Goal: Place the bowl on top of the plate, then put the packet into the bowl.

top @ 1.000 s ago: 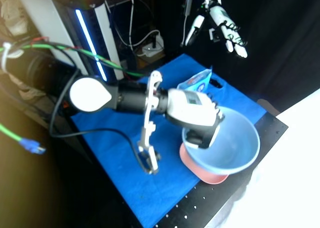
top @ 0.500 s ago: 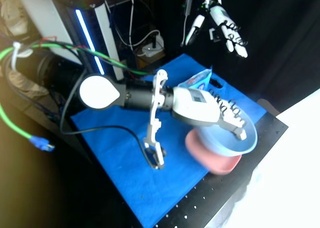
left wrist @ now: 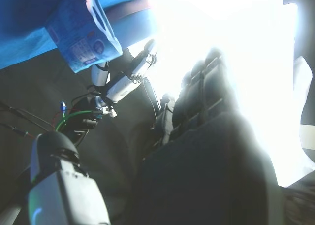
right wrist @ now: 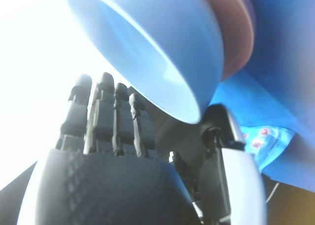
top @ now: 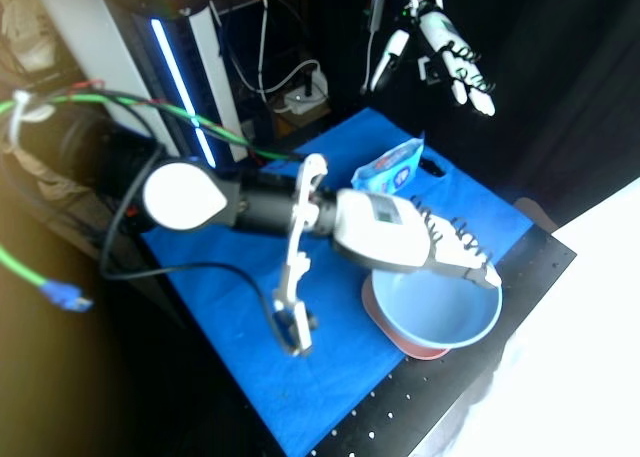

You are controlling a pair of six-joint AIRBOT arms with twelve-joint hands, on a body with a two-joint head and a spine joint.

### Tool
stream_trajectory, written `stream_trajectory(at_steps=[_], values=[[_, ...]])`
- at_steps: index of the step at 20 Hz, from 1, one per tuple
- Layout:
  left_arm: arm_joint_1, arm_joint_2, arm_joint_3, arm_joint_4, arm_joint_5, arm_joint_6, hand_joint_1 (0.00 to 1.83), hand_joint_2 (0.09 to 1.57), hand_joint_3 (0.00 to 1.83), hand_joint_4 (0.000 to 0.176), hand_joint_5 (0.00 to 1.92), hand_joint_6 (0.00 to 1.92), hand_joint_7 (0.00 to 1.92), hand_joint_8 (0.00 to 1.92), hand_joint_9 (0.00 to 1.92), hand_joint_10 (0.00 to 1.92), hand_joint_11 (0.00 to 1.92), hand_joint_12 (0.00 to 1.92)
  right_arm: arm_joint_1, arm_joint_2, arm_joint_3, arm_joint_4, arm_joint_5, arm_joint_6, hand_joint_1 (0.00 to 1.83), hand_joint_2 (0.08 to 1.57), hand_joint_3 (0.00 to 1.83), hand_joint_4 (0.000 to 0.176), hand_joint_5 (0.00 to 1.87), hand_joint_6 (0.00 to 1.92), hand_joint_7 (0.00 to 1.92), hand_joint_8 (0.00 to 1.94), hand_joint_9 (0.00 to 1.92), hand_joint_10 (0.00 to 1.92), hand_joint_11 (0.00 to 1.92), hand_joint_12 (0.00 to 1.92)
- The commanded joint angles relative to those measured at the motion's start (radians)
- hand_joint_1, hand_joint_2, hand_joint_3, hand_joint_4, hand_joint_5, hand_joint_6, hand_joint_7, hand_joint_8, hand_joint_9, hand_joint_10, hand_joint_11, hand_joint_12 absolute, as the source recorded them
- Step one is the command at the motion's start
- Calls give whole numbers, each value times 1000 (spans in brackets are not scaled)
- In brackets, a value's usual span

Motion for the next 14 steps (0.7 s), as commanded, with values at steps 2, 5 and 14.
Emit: stream_trajectory(at_steps=[2, 5, 14], values=[[-11, -3, 6, -10, -118, -7, 563, 822, 0, 176, 0, 0, 0, 0, 0, 0, 0, 0, 9, 0, -2, 30, 80, -2, 492, 1032, 0, 156, 2, 0, 2, 0, 1, 0, 0, 1], [-11, -3, 7, -10, -119, -8, 524, 822, 0, 176, 0, 0, 0, 0, 0, 0, 0, 0, 9, 13, -17, 41, 82, -2, 526, 965, 0, 173, 0, 0, 0, 0, 0, 0, 0, 0], [-11, -3, 4, -16, -121, -8, 592, 795, 0, 176, 0, 0, 0, 0, 0, 0, 0, 0, 7, 162, -145, 135, 228, -2, 455, 857, 0, 176, 0, 0, 0, 0, 0, 0, 0, 0]])
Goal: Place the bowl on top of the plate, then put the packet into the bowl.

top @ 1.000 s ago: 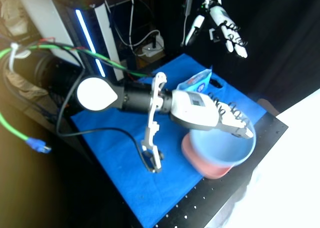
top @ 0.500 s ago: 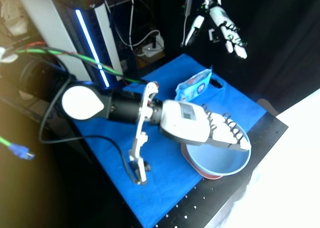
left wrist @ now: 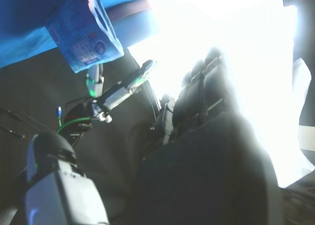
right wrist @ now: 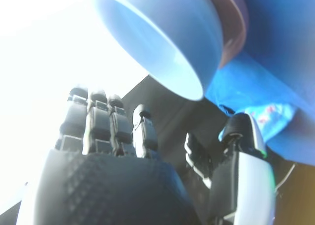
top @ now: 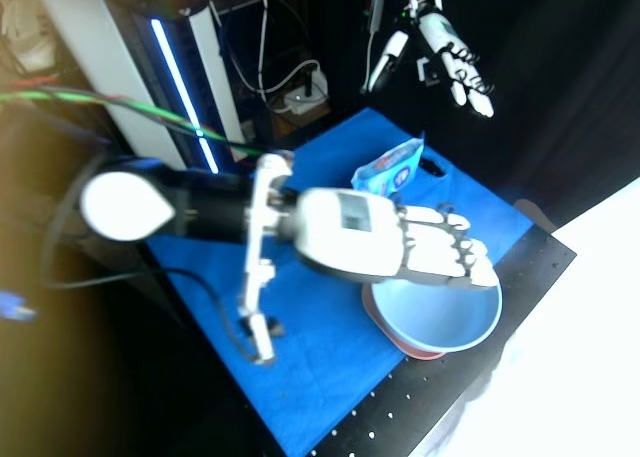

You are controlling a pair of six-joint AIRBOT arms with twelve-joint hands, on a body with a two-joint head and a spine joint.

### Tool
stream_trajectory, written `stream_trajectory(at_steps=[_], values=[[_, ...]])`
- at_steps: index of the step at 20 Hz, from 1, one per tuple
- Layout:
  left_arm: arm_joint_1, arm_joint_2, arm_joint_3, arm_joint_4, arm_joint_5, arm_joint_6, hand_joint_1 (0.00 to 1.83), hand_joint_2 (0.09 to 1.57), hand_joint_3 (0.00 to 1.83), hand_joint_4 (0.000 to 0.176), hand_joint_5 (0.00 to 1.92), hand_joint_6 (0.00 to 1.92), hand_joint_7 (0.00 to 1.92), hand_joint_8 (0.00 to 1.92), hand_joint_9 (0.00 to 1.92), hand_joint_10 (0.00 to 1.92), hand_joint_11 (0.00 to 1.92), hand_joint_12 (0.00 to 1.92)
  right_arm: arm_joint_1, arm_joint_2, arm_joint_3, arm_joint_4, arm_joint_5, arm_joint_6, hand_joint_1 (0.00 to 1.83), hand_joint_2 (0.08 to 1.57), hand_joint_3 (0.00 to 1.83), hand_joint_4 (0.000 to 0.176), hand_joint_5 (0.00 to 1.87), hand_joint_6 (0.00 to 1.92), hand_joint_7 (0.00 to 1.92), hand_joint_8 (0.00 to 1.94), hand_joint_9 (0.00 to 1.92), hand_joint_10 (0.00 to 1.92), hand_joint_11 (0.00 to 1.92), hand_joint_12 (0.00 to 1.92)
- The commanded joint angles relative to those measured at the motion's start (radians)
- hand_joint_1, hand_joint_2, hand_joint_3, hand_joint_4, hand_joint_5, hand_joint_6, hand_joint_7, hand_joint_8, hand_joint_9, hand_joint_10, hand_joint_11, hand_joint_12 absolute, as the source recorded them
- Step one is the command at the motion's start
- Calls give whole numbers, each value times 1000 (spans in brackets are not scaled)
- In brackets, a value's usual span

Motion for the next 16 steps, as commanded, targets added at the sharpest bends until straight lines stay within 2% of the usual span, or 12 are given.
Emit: stream_trajectory(at_steps=[1, 4, 5, 10, 11, 12, 13, 14, 15, 16], values=[[-11, -1, 4, -14, -122, -5, 612, 800, 0, 176, 0, 0, 0, 0, 0, 0, 0, 0, 4, 18, -15, 46, 134, -1, 493, 854, 0, 176, 0, 0, 0, 0, 0, 0, 0, 0], [-11, -1, 4, -17, -126, -5, 632, 812, 3, 176, 0, 0, 0, 0, 0, 0, 0, 0, -27, 100, -83, 111, 211, -1, 414, 811, 0, 176, 0, 0, 0, 0, 0, 0, 0, 0], [-11, -1, 4, -18, -126, -5, 634, 810, 2, 176, 0, 0, 0, 0, 0, 0, 0, 0, -48, 121, -98, 157, 249, -1, 398, 849, 0, 176, 0, 0, 0, 0, 0, 0, 0, 0], [-11, 0, 8, -20, -128, -5, 607, 796, 0, 176, 0, 0, 0, 0, 0, 0, 0, 0, -164, 217, -172, 331, 414, -1, 505, 837, 0, 176, 0, 0, 0, 0, 0, 0, 0, 0], [-11, 0, 9, -20, -128, -5, 624, 787, 0, 176, 0, 0, 0, 0, 0, 0, 0, 0, -186, 234, -187, 348, 435, -1, 366, 839, 0, 160, 0, 0, 0, 0, 0, 0, 0, 0], [-11, -1, 10, -21, -128, -5, 611, 784, 0, 176, 0, 0, 0, 0, 0, 0, 0, 0, -210, 247, -200, 366, 455, -1, 360, 839, 0, 141, 0, 0, 0, 0, 0, 0, 0, 0], [-13, -1, 12, -22, -129, -4, 587, 776, 0, 176, 0, 0, 0, 0, 0, 0, 0, 0, -238, 265, -218, 383, 480, -1, 513, 856, 6, 150, 0, 0, 0, 0, 0, 0, 0, 0], [-15, -2, 14, -24, -130, -4, 567, 774, 0, 176, 0, 0, 0, 0, 0, 0, 0, 0, -265, 281, -235, 398, 500, -1, 515, 865, 9, 140, 0, 0, 0, 0, 0, 0, 0, 0], [-18, -4, 17, -25, -130, -4, 555, 772, 0, 176, 0, 0, 0, 0, 0, 0, 0, 0, -298, 295, -252, 419, 530, -1, 460, 856, 4, 169, 0, 0, 0, 0, 0, 0, 0, 0], [-22, -7, 21, -26, -127, -4, 565, 774, 0, 176, 0, 0, 0, 0, 0, 0, 0, 0, -334, 309, -269, 446, 565, -1, 455, 853, 2, 175, 0, 0, 0, 0, 0, 0, 0, 0]])
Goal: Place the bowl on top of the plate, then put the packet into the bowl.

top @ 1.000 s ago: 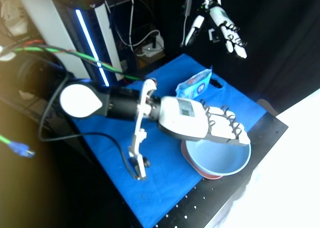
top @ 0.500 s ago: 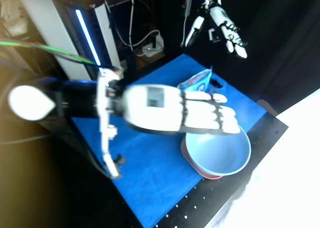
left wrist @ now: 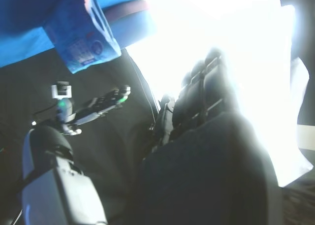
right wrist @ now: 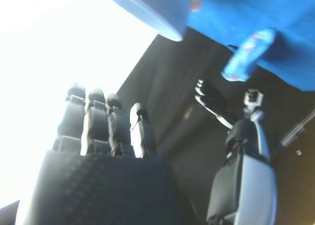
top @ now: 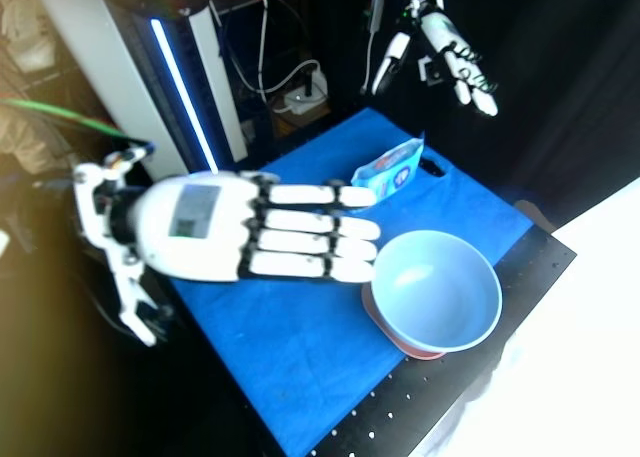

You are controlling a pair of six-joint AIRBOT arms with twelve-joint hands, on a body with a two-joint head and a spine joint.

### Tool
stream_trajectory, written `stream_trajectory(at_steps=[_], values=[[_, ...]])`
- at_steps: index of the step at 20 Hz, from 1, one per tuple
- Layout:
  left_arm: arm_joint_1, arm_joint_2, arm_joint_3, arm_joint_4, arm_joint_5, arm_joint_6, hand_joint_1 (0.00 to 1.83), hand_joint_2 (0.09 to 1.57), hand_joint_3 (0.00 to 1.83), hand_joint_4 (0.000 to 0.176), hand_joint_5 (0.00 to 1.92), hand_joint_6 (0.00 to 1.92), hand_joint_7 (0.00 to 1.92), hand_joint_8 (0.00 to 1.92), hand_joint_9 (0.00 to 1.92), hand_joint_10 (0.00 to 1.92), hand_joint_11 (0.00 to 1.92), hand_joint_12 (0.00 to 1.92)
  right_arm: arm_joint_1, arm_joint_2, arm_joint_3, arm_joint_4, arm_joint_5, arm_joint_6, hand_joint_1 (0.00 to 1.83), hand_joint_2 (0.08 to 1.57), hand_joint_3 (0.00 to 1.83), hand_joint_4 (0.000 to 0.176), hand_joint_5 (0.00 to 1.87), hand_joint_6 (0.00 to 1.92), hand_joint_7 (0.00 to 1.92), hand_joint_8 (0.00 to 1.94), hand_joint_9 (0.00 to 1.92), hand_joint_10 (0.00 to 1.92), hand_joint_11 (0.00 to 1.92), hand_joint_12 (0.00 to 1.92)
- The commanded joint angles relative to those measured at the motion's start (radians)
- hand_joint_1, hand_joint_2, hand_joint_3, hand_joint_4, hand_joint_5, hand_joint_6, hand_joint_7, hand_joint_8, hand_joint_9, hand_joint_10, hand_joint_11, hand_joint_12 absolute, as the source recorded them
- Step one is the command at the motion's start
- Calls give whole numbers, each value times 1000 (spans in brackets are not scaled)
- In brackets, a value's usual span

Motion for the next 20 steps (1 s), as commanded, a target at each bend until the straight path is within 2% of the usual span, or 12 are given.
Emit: stream_trajectory(at_steps=[1, 2, 3, 5, 8, 10, 13, 16, 17, 18, 19, 20], values=[[-25, -8, 10, -8, -100, -3, 572, 768, 0, 176, 0, 0, 0, 0, 0, 0, 0, 0, -14, 14, -12, 62, 173, 5, 500, 890, 17, 153, 0, 0, 0, 0, 0, 0, 0, 0], [-45, -14, 19, 1, -81, -3, 544, 759, 0, 176, 0, 0, 0, 0, 0, 0, 0, 0, -28, 22, -21, 73, 187, 5, 516, 859, 1, 171, 0, 0, 0, 0, 0, 0, 0, 0], [-76, -24, 33, 18, -51, -3, 552, 744, 0, 176, 0, 0, 0, 0, 0, 0, 0, 0, -52, 32, -32, 86, 201, 5, 589, 824, 0, 175, 0, 0, 0, 0, 0, 0, 0, 0], [-178, -58, 74, 90, 44, -3, 567, 730, 0, 176, 0, 0, 0, 0, 0, 0, 0, 0, -129, 63, -62, 140, 264, 5, 655, 807, 0, 176, 0, 0, 0, 0, 0, 0, 0, 0], [-308, -118, 134, 179, 192, -3, 604, 754, 0, 176, 0, 0, 0, 0, 0, 0, 0, 0, -201, 101, -95, 194, 331, 5, 557, 800, 0, 176, 0, 0, 0, 0, 0, 0, 0, 0], [-356, -149, 163, 225, 266, -16, 583, 757, 0, 176, 0, 0, 0, 0, 0, 0, 0, 0, -225, 115, -106, 209, 352, 5, 587, 810, 0, 176, 0, 0, 0, 0, 0, 0, 0, 0], [-388, -188, 198, 274, 331, -51, 708, 744, 0, 176, 62, 7, 76, 7, 26, 3, 4, 2, -231, 119, -108, 214, 358, 5, 450, 821, 0, 176, 0, 0, 0, 0, 0, 0, 0, 0], [-446, -225, 234, 330, 423, -56, 836, 770, 2, 176, 70, 1, 236, 6, 221, 16, 194, 114, -233, 119, -108, 217, 358, 5, 465, 819, 0, 176, 0, 0, 0, 0, 0, 0, 0, 0], [-457, -233, 241, 342, 443, -56, 886, 819, 4, 176, 147, 12, 349, 23, 391, 4, 296, 395, -234, 119, -108, 219, 358, 5, 486, 819, 0, 176, 0, 0, 0, 0, 0, 0, 0, 0], [-470, -247, 254, 355, 471, -56, 923, 855, 1, 148, 221, 9, 439, 14, 486, 4, 304, 619, -237, 119, -108, 220, 358, 5, 489, 824, 0, 176, 0, 0, 0, 0, 0, 0, 0, 0], [-474, -256, 262, 355, 481, -56, 1043, 936, 6, 14, 432, 20, 620, 23, 652, 33, 424, 721, -237, 119, -108, 220, 358, 5, 484, 828, 2, 176, 0, 0, 0, 0, 0, 0, 0, 0], [-477, -262, 269, 355, 486, -56, 1135, 982, 4, 0, 594, 16, 770, 23, 784, 50, 500, 768, -238, 118, -108, 221, 358, 5, 502, 828, 2, 176, 0, 0, 0, 0, 0, 0, 0, 0]])
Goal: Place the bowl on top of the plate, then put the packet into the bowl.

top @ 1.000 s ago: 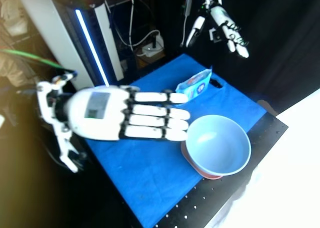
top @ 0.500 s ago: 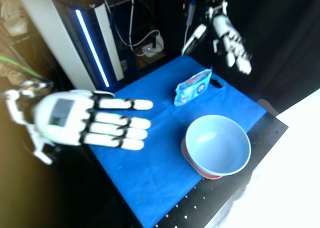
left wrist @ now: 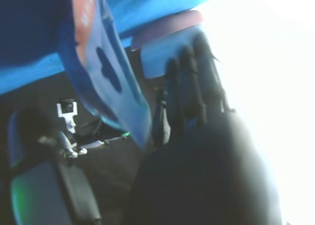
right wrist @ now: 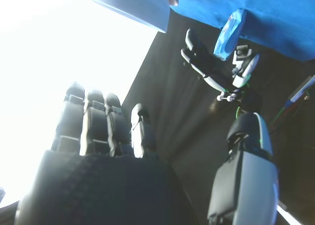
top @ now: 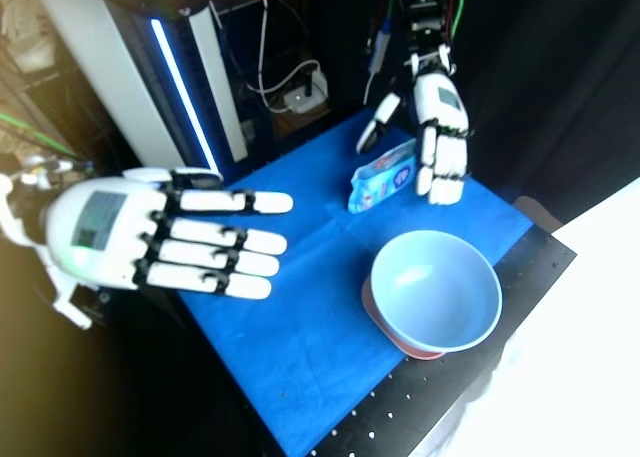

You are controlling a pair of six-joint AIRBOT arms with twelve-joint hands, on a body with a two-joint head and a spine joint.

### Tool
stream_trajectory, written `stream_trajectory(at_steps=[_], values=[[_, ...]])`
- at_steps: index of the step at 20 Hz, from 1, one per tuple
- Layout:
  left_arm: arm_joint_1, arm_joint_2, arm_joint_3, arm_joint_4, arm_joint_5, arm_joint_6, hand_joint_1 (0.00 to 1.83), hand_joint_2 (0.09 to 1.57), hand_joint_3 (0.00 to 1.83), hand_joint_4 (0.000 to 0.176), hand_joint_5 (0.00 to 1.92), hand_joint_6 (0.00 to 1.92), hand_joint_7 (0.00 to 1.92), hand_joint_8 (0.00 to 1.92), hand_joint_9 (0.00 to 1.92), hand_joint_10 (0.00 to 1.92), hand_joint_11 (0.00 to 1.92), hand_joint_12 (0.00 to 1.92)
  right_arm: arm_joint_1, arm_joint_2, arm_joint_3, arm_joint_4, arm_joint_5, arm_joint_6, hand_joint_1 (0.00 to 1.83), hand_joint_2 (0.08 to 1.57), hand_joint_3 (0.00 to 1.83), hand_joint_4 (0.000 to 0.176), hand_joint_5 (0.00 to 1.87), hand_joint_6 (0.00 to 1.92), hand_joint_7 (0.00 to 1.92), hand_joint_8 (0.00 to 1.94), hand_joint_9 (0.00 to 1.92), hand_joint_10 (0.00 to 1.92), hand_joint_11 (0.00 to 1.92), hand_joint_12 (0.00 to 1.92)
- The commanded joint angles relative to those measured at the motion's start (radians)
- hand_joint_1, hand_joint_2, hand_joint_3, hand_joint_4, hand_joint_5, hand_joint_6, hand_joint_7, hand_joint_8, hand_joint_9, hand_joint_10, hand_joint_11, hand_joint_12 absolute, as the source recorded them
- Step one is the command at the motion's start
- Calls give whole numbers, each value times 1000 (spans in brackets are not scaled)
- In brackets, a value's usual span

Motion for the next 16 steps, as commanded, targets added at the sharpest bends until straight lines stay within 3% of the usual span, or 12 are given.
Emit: stream_trajectory(at_steps=[1, 2, 4, 5, 6, 8, 9, 11, 13, 14, 15, 16], values=[[-18, -2, 7, -21, -101, -3, 1335, 1070, 3, 0, 821, 728, 1020, 662, 964, 926, 652, 966, 6, 0, -1, 30, 124, 6, 507, 841, 7, 176, 0, 0, 0, 0, 0, 0, 0, 0], [-26, -5, 12, -22, -100, -3, 1365, 1120, 3, 0, 842, 909, 961, 963, 927, 1201, 768, 1039, 3, -1, -1, 32, 124, 6, 515, 845, 8, 176, 0, 0, 0, 0, 0, 0, 0, 0], [-46, -5, 20, -20, -102, -3, 1254, 1113, 5, 0, 955, 856, 1022, 1086, 1147, 601, 947, 1064, -3, -2, -1, 38, 124, 6, 538, 855, 10, 161, 0, 0, 0, 0, 0, 0, 0, 0], [-54, -5, 23, -18, -102, -3, 1354, 1110, 0, 0, 946, 826, 946, 1036, 1036, 1060, 915, 1069, -5, -2, -1, 40, 124, 6, 535, 859, 10, 157, 0, 0, 0, 0, 0, 0, 0, 0], [-63, -5, 29, -18, -103, -3, 1370, 1120, 2, 0, 925, 862, 910, 1066, 977, 1197, 864, 1083, -8, -2, -1, 43, 124, 6, 520, 869, 13, 164, 0, 0, 0, 0, 0, 0, 0, 0], [-77, -4, 40, -18, -104, -3, 1376, 1117, 0, 0, 961, 798, 897, 1071, 970, 1229, 850, 1083, -10, -2, -1, 45, 124, 6, 520, 857, 6, 176, 0, 0, 0, 0, 0, 0, 0, 0], [-88, -2, 44, -18, -100, -3, 1292, 1106, 0, 0, 1060, 624, 962, 1187, 1012, 1096, 956, 1274, -11, -2, -1, 46, 124, 6, 535, 862, 7, 172, 0, 0, 0, 0, 0, 0, 0, 0], [-111, 9, 47, -14, -109, -2, 1274, 1070, 0, 0, 1127, 610, 1044, 986, 1007, 844, 818, 1188, -14, -2, -1, 48, 124, 6, 529, 871, 8, 166, 0, 0, 0, 0, 0, 0, 0, 0], [-127, 24, 45, -14, -132, -2, 1247, 1074, 2, 0, 1122, 664, 1029, 990, 1038, 654, 779, 1182, -16, -2, -1, 51, 124, 6, 520, 857, 1, 168, 0, 0, 0, 0, 0, 0, 0, 0], [-135, 34, 42, -14, -148, -2, 1354, 1082, 1, 0, 1095, 658, 994, 946, 979, 1073, 744, 1189, -17, -2, -1, 52, 124, 6, 542, 864, 4, 158, 0, 0, 0, 0, 0, 0, 0, 0], [-142, 45, 38, -14, -165, -2, 1383, 1062, 0, 0, 1131, 570, 1050, 820, 1028, 1090, 782, 1127, -18, -2, -1, 53, 124, 6, 521, 871, 6, 162, 0, 0, 0, 0, 0, 0, 0, 0], [-151, 59, 33, -14, -182, -2, 1392, 1045, 1, 0, 1169, 528, 1101, 737, 1044, 1050, 512, 1072, -20, -2, -1, 55, 124, 6, 521, 874, 7, 155, 0, 0, 0, 0, 0, 0, 0, 0]])
